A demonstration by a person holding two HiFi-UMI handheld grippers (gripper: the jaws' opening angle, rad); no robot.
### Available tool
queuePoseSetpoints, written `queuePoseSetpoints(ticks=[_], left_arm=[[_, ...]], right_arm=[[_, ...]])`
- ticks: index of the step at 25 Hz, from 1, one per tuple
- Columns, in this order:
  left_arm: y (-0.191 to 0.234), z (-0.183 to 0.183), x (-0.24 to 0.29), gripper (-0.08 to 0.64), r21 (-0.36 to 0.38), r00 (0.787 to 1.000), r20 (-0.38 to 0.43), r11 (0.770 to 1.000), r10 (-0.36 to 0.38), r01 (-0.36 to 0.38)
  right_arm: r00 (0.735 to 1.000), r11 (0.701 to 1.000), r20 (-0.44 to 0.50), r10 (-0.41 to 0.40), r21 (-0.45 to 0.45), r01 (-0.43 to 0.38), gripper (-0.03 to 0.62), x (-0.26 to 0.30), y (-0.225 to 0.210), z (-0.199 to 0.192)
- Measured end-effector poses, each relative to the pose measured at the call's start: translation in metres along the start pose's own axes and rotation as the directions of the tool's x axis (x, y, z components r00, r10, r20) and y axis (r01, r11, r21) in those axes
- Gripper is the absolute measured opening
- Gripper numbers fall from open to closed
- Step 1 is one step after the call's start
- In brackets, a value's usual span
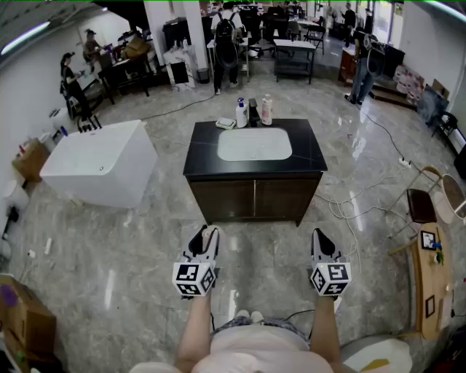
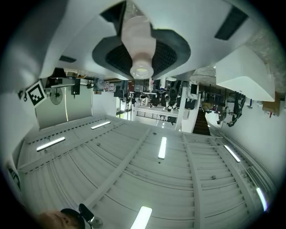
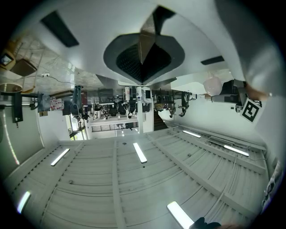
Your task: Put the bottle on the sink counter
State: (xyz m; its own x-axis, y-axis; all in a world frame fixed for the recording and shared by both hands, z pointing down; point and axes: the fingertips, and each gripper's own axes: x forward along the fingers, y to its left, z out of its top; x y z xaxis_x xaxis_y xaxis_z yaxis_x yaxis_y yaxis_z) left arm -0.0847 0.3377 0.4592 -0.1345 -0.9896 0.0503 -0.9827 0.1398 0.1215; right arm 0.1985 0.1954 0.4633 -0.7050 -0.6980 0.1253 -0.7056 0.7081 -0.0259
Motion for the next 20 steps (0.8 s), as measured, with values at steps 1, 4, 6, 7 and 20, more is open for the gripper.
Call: queuePoseSetpoints(ticks=[1, 4, 6, 7, 20], left_arm=[[-0.0001, -0.0002, -0.0001, 0.144, 0.0, 1.0, -0.001, 1.0, -0.001, 0.001], [-0.0007, -0.0004, -0.0014, 0.143, -0.002, 1.0, -0.004, 1.0, -0.005, 0.005], [-0.001, -0.0003, -0.0026, 0.144, -0.004, 1.0, -0.006, 1.0, -0.006, 0.006], [-0.0009, -0.0006, -0.0026, 0.143, -0.005, 1.0, -0.007, 1.0, -0.005, 0.005], [0.0027, -0.0092, 0.0026, 0.144, -0.026, 1.0, -0.017, 1.0, -0.015, 0.015]], right_arm=[[1.0, 1.0, -0.001, -0.001, -0.001, 0.001, 0.014, 0.0, 0.0003, -0.0002], [1.0, 1.0, -0.003, -0.001, -0.002, 0.001, 0.014, -0.0011, 0.0018, 0.0], [1.0, 1.0, -0.004, 0.0, -0.003, 0.0, 0.014, -0.0021, 0.0031, 0.0009], [1.0, 1.0, -0.005, 0.001, -0.004, -0.001, 0.014, -0.0022, 0.0033, 0.001], [0.999, 0.999, -0.001, -0.043, 0.011, 0.043, 0.014, -0.0026, -0.0009, -0.0035]])
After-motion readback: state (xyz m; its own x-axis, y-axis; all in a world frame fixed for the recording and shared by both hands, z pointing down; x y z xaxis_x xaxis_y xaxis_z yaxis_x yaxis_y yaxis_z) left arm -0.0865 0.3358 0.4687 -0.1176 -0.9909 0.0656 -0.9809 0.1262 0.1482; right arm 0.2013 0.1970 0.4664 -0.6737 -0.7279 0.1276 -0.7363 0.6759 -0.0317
